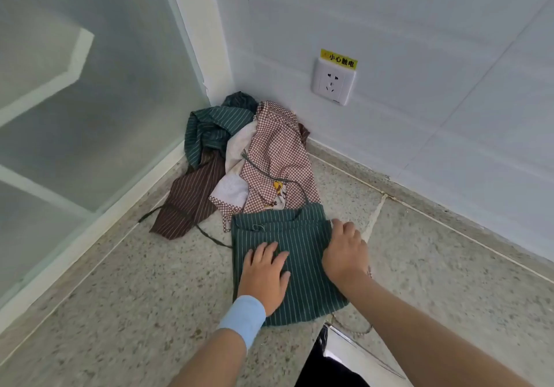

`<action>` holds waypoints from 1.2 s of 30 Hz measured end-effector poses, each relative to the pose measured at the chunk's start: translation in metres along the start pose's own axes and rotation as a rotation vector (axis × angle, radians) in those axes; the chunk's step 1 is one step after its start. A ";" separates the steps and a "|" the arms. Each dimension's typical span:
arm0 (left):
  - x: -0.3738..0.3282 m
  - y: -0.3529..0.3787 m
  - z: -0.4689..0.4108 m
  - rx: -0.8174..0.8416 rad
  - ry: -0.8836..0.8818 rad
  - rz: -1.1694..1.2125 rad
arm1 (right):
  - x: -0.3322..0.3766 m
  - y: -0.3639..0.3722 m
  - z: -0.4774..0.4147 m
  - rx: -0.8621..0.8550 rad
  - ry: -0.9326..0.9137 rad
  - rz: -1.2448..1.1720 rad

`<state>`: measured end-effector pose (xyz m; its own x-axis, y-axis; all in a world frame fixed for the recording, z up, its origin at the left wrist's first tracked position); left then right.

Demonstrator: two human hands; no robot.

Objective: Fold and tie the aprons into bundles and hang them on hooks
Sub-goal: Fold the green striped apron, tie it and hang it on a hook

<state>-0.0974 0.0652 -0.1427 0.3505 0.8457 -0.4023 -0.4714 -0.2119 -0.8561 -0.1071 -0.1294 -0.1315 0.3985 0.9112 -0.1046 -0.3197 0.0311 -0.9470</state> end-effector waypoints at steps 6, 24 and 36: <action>0.012 0.029 0.005 0.025 -0.104 0.004 | 0.010 0.032 0.019 -0.192 -0.469 0.113; 0.034 0.037 0.047 0.118 -0.162 -0.143 | 0.001 0.073 0.077 -0.028 -0.717 0.314; 0.045 0.013 0.086 0.126 0.126 0.088 | -0.038 0.053 0.096 0.081 -0.785 0.390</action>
<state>-0.1569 0.1426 -0.1442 0.3984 0.7569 -0.5181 -0.5993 -0.2127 -0.7717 -0.2219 -0.1230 -0.1487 -0.4482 0.8814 -0.1490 -0.3819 -0.3396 -0.8595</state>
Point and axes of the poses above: each hand's wrist, its own z-axis away from the middle knuckle, its own y-axis out of the palm, x = y × z, the point moved 1 cm from there along -z, towards the middle knuckle, and after that the axes turned 14 degrees about z, right-handed, at the moved point
